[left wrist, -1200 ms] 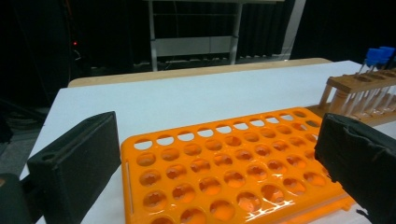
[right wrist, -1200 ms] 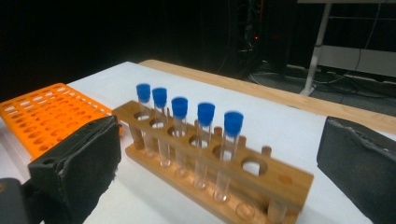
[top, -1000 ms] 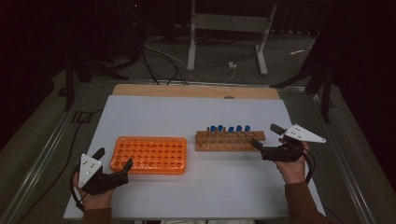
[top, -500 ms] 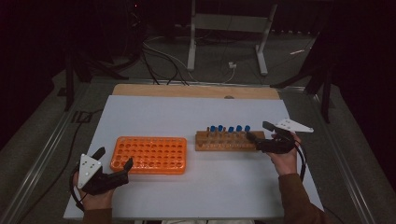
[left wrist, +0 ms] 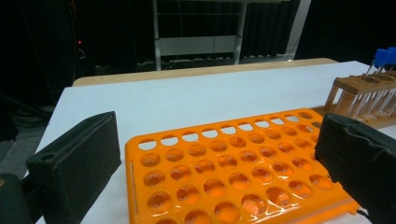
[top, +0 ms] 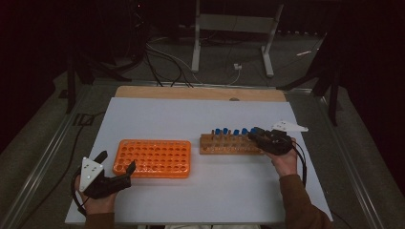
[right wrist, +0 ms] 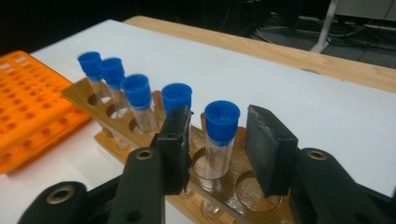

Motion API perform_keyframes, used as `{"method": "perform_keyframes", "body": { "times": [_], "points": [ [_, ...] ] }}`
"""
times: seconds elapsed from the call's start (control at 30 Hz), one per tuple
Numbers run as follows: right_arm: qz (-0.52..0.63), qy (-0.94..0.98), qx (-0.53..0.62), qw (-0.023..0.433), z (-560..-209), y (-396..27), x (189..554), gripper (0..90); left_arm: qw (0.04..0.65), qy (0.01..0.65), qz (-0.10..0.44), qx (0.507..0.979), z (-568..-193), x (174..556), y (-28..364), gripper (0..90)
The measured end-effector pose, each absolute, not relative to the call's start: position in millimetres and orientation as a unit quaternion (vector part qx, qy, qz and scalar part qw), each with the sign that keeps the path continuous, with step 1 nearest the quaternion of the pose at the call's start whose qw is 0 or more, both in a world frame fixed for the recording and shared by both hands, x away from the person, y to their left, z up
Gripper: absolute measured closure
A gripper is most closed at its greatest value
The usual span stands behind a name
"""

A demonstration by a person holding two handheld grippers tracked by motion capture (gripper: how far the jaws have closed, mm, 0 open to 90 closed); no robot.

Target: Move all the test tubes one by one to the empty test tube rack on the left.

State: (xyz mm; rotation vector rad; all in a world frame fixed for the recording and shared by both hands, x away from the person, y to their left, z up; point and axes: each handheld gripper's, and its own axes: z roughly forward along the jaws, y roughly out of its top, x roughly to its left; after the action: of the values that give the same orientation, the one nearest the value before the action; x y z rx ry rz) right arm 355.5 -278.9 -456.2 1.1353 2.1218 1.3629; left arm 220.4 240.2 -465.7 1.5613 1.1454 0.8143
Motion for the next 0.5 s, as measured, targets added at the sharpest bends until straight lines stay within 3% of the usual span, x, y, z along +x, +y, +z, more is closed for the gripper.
{"method": "perform_keyframes", "body": {
  "times": [0.5],
  "points": [
    [0.458,0.768,0.398,0.204,-462.5,-270.0,356.7,76.2,0.493,0.474,0.334,0.648,-467.1,221.0,239.0,1.3]
  ]
}}
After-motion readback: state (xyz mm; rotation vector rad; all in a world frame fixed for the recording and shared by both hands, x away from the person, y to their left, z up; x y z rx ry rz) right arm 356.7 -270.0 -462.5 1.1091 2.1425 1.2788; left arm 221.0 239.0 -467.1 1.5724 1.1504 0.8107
